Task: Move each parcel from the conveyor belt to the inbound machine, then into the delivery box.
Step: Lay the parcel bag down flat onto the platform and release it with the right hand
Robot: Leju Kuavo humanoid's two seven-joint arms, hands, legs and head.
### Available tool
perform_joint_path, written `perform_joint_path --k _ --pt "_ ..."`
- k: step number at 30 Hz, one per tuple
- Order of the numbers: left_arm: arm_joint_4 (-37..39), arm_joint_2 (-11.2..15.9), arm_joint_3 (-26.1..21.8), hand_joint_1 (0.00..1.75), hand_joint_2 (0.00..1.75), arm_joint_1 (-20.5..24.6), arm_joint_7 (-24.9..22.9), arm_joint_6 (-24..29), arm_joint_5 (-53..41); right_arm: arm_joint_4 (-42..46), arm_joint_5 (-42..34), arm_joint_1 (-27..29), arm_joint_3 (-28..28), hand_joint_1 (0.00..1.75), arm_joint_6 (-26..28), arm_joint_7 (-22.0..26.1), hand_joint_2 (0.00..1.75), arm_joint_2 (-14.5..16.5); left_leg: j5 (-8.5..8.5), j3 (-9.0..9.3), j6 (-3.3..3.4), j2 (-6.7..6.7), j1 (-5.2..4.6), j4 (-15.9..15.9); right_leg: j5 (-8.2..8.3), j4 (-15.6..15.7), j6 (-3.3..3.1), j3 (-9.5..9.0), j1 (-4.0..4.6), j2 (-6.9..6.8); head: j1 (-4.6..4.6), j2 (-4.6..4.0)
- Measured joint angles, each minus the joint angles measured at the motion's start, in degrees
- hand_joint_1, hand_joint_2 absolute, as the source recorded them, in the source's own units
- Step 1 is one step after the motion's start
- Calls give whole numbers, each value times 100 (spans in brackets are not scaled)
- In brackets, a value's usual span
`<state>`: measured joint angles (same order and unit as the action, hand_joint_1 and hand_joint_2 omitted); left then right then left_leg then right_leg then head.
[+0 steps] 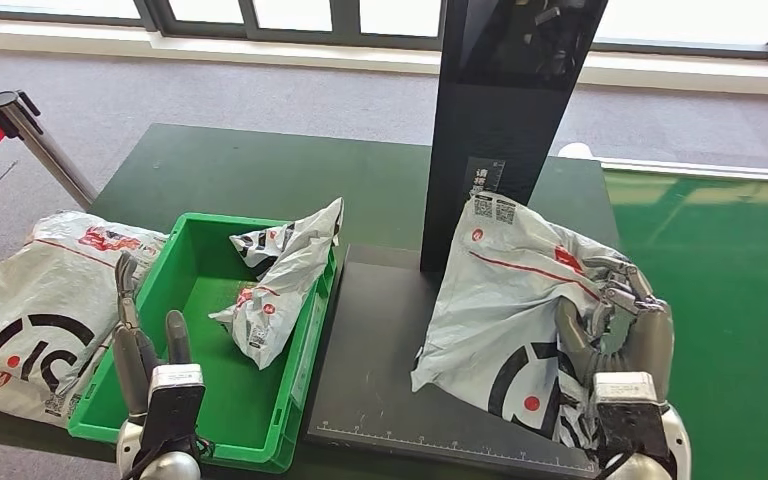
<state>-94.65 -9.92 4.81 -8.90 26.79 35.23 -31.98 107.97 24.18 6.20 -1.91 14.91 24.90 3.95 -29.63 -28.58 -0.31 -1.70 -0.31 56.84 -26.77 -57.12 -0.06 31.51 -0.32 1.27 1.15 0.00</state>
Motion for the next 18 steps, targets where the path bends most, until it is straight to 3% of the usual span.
perform_joint_path --k 5,14,18 --pt "-9 0 14 0 0 -17 -36 22 -2 -568 -150 1 -6 175 -359 -435 175 80 0 0 0 -1 0 0 0 0 0 0 0 0 -1 0" --pt "5 2 43 0 0 -8 -99 31 -2 -1413 150 -66 0 175 -66 -513 175 201 1 30 -1 0 0 0 0 -1 0 2 0 0 -2 0" --pt "4 2 46 0 0 -8 -113 31 -2 -1529 161 -96 1 0 -35 -543 175 207 1 30 0 0 0 1 1 -1 0 2 0 0 -1 0"
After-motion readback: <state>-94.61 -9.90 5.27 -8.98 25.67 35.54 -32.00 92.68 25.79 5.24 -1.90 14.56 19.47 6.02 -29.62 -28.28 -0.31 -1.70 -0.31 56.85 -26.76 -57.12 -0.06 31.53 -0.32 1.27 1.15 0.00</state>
